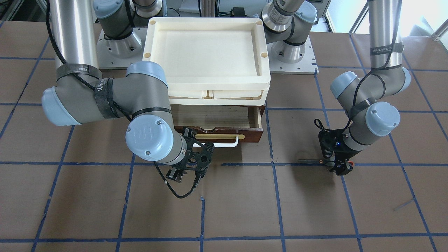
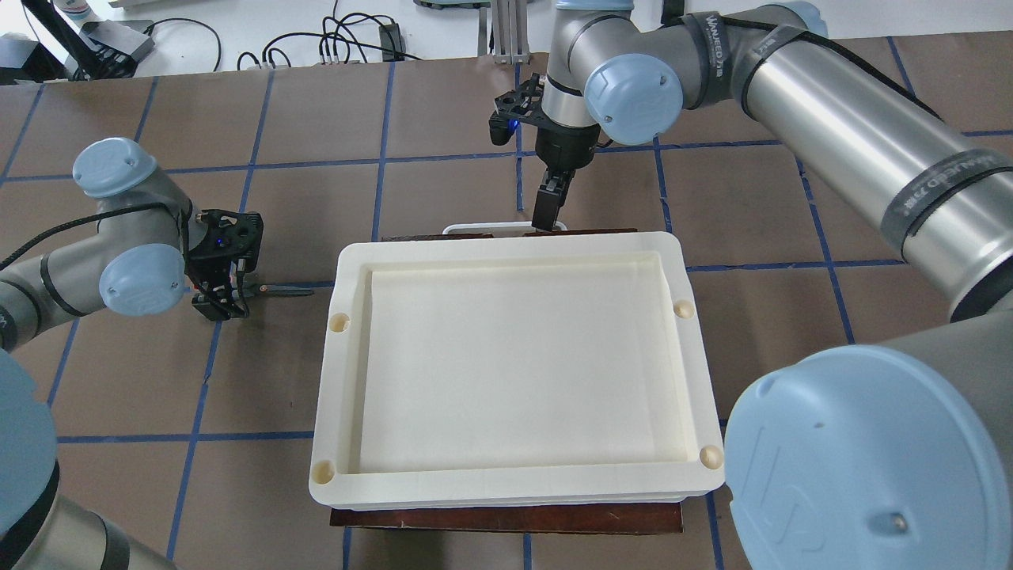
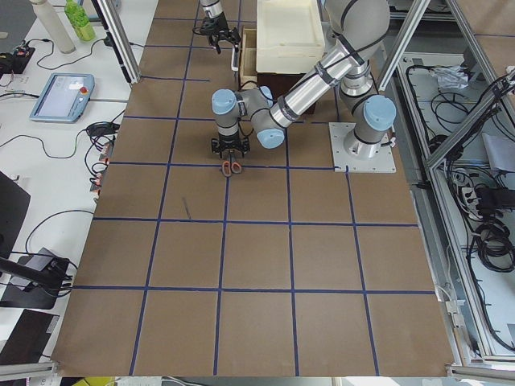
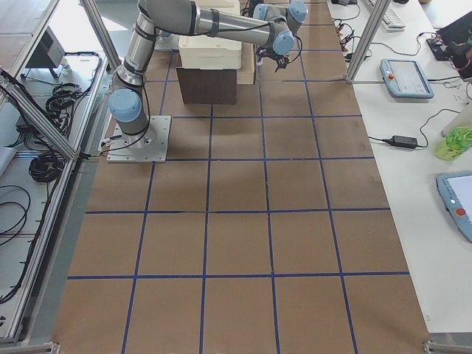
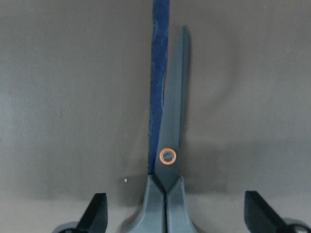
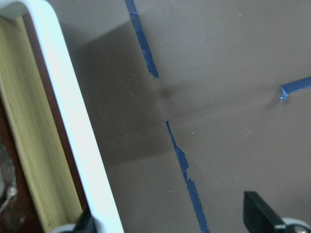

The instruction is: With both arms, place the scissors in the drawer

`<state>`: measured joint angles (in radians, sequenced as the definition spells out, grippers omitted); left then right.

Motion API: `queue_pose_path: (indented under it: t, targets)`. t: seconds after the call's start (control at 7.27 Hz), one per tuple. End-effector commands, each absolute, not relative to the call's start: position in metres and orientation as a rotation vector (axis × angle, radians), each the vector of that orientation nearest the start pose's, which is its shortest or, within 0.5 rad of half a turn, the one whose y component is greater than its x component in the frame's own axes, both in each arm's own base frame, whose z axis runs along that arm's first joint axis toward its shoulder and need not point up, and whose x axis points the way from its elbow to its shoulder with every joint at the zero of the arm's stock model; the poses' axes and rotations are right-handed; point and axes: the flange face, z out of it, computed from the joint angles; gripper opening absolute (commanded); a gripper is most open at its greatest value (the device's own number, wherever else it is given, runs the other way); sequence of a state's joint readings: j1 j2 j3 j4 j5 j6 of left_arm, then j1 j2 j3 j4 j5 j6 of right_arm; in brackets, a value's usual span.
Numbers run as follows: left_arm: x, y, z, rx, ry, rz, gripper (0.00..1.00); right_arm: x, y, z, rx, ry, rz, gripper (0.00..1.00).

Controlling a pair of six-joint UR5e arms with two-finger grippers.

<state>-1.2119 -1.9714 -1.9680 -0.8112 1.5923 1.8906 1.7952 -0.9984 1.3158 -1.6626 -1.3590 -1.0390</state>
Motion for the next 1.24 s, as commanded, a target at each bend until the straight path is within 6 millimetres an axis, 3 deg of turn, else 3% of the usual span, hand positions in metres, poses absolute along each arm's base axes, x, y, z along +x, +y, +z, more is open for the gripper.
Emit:
queue_pose_path:
  t: [0.0,0.14,0.28,0.69,1.1]
  targets:
    - [0.063,-0.548,0.164,2.206,2.300,0.030,0.90,0.303,-0.648,0.279,-1.663,2.326,0.144,1.00]
    - [0.063,-0.549,0.165,2.204,2.301,0.026,0.87,0.304,-0.657,0.281,-1.664,2.330,0.127,1.00]
    - [0.063,-0.549,0.164,2.204,2.304,0.025,0.62,0.304,-0.663,0.284,-1.666,2.334,0.110,1.00]
    - [0.065,-0.553,0.169,2.195,2.292,0.024,0.30,0.299,-0.680,0.288,-1.656,2.353,0.078,1.00]
    - [0.065,-0.554,0.183,2.175,2.278,0.001,0.22,0.299,-0.695,0.285,-1.654,2.361,0.061,1.00]
